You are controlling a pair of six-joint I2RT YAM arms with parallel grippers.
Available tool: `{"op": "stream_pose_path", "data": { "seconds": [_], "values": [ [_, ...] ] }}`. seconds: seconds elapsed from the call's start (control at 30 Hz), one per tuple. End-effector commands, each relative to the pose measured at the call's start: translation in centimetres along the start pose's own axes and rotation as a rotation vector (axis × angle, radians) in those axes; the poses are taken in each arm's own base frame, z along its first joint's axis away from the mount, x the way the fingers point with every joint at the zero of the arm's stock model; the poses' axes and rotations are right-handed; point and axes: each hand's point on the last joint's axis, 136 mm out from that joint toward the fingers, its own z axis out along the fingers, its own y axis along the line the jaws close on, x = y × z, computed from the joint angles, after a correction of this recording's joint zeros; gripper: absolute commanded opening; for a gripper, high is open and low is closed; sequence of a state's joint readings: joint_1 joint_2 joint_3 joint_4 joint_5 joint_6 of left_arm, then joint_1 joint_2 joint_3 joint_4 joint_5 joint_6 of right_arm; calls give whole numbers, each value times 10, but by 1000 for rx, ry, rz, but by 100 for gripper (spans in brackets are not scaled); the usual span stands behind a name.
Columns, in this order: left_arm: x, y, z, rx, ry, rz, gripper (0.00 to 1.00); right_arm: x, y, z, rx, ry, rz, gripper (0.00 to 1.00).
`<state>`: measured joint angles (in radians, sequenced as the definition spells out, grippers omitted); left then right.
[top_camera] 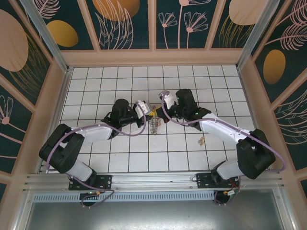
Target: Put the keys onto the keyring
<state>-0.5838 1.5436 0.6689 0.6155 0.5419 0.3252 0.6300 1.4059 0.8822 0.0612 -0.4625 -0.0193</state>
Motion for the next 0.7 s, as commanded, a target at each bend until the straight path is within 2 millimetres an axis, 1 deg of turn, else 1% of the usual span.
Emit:
{"op": "stream_pose_path", "data": {
  "seconds": [0.0, 0.07, 0.13, 0.47, 0.67],
  "values": [
    [5, -1, -2, 0, 32, -1, 9, -33, 9, -15, 9, -106, -46, 0],
    [5, -1, -3, -5, 30, -1, 7, -31, 5, -16, 34, -106, -36, 0],
    [4, -2, -4, -6, 27, 0, 0, -29, 3, -15, 43, -102, -28, 0],
    [-3, 0, -6, -16, -11, -20, 0, -21, -14, -15, 128, -102, 27, 0],
    [-10, 0, -9, -28, -46, -20, 0, -9, -24, -11, 162, -70, 67, 0]
  ]
}}
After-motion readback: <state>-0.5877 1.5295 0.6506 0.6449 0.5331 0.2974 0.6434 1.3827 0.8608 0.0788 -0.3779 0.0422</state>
